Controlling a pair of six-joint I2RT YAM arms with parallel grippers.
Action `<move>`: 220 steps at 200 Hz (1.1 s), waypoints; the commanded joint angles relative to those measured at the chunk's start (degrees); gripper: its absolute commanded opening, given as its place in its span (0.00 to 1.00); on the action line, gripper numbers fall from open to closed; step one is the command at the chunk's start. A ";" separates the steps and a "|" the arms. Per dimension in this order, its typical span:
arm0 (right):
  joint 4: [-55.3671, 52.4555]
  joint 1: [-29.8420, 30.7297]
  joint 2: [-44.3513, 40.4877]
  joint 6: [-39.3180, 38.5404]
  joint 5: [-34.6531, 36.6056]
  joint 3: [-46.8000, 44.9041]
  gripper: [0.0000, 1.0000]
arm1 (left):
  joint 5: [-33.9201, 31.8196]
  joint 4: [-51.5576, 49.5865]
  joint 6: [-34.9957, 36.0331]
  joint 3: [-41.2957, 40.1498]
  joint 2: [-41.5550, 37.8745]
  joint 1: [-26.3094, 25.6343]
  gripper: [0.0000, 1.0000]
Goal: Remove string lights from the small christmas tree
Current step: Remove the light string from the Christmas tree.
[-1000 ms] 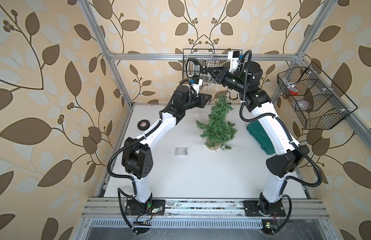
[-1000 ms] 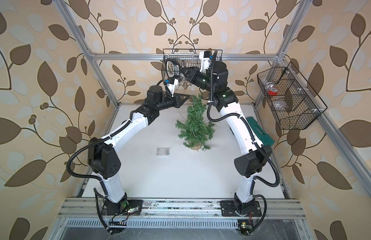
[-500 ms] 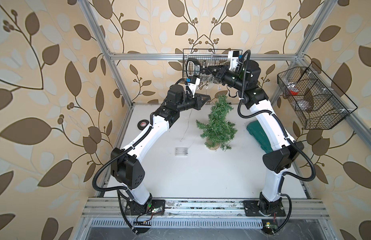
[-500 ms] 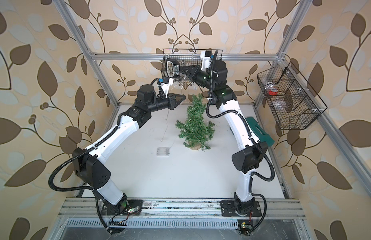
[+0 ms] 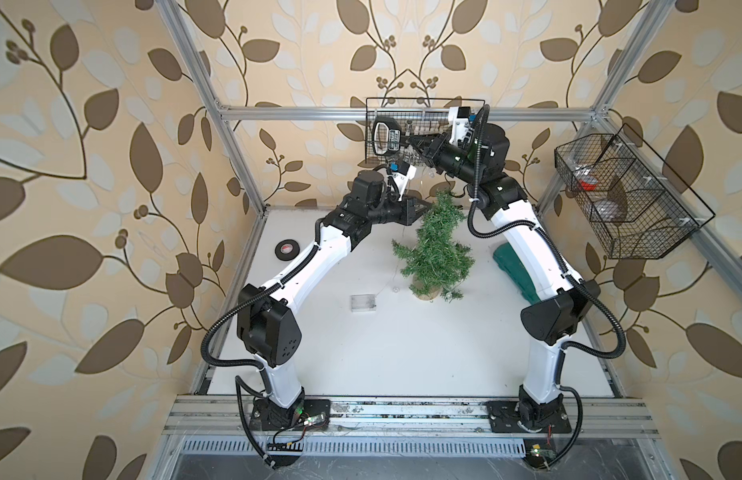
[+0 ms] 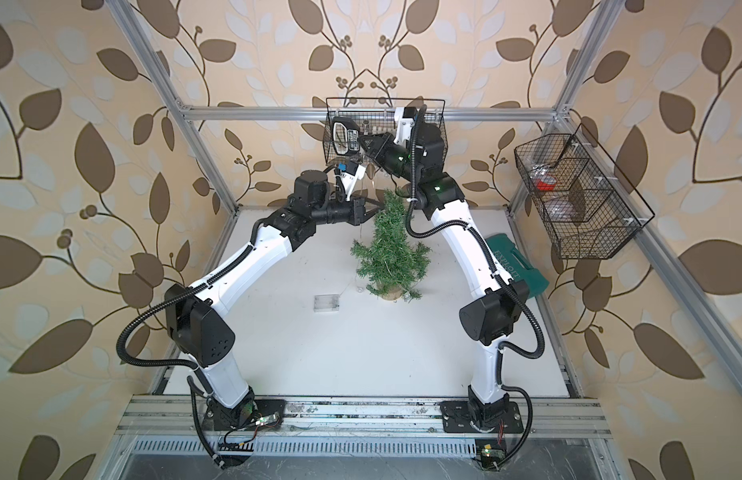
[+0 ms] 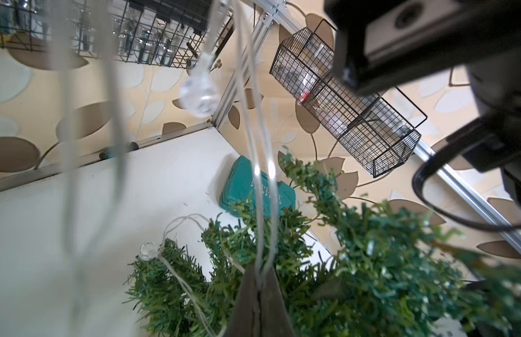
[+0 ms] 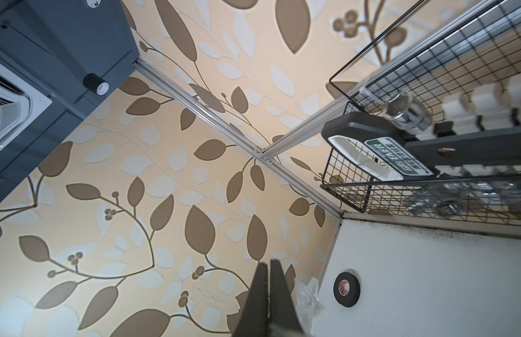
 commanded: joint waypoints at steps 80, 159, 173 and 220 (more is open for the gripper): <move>-1.81 -0.10 -5.51 -0.80 -2.55 -2.89 0.03 | -4.41 5.92 4.72 -2.48 -7.37 3.59 0.15; -2.38 -0.07 -6.94 -1.76 -5.43 -3.92 0.03 | -0.21 7.94 5.81 3.22 -1.86 3.88 0.31; -2.77 -0.06 -6.84 -1.92 -5.53 -3.63 0.03 | 0.22 7.90 6.94 3.21 -1.56 3.88 0.33; -2.85 -0.03 -6.19 -1.88 -5.71 -3.13 0.03 | 2.46 9.96 6.66 3.22 0.18 3.79 0.34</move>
